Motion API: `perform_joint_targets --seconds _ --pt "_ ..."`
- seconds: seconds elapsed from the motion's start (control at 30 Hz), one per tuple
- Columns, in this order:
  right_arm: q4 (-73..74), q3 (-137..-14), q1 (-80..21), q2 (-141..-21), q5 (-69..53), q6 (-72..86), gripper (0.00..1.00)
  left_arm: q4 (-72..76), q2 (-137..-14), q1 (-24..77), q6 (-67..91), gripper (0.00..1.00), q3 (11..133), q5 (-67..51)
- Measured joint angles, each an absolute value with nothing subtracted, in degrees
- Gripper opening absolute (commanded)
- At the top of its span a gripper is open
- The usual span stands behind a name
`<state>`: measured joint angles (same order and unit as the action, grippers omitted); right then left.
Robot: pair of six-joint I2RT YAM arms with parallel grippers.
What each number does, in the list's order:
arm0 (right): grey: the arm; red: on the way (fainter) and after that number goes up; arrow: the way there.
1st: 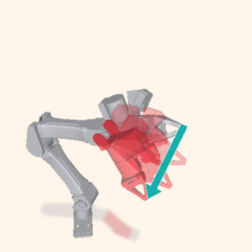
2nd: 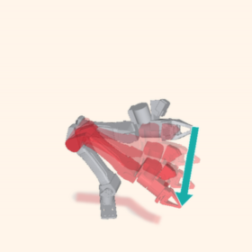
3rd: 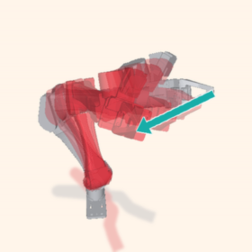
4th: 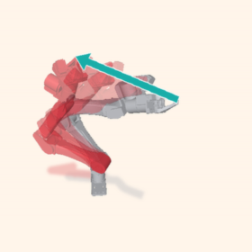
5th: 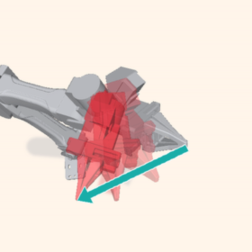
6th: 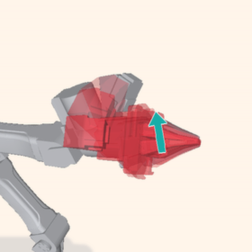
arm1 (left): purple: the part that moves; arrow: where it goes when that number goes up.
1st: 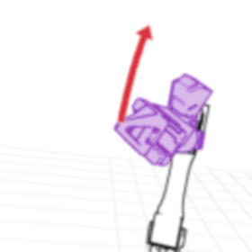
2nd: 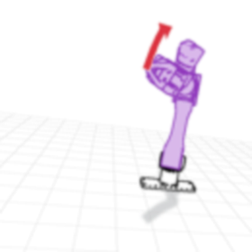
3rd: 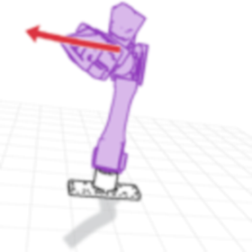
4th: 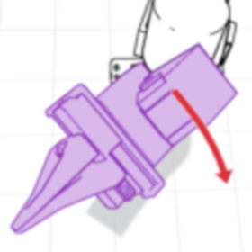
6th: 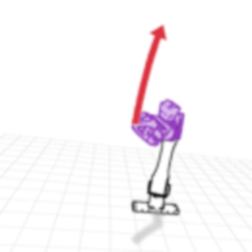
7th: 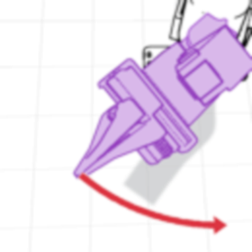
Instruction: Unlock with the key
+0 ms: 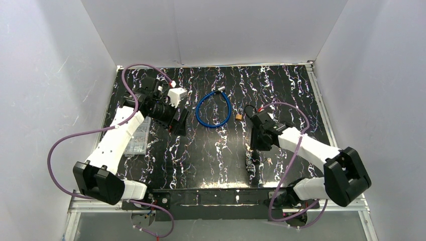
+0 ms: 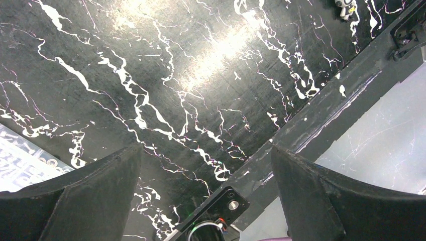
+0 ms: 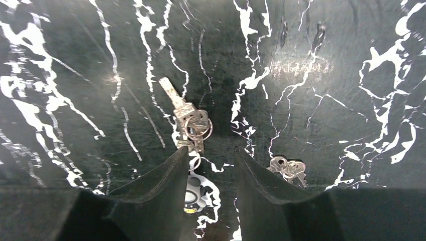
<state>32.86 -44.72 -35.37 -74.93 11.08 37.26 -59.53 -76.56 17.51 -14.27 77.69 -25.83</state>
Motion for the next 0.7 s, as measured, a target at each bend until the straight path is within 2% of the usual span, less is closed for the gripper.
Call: perform_joint_targets --seconds 0.5,0.63,0.7 --pt "28.3 -43.27 -36.93 -81.18 10.99 37.78 0.45 -59.59 -76.4 17.66 -13.86 0.99 77.69 -24.93" --pt "27.55 -43.4 -36.93 -82.23 11.72 37.76 0.4 -59.61 -76.38 17.7 -13.87 0.99 77.69 -24.47" --pt "27.21 -43.65 -36.93 -82.61 12.1 37.74 0.34 -59.61 -76.36 17.74 -13.87 0.99 77.69 -24.29"
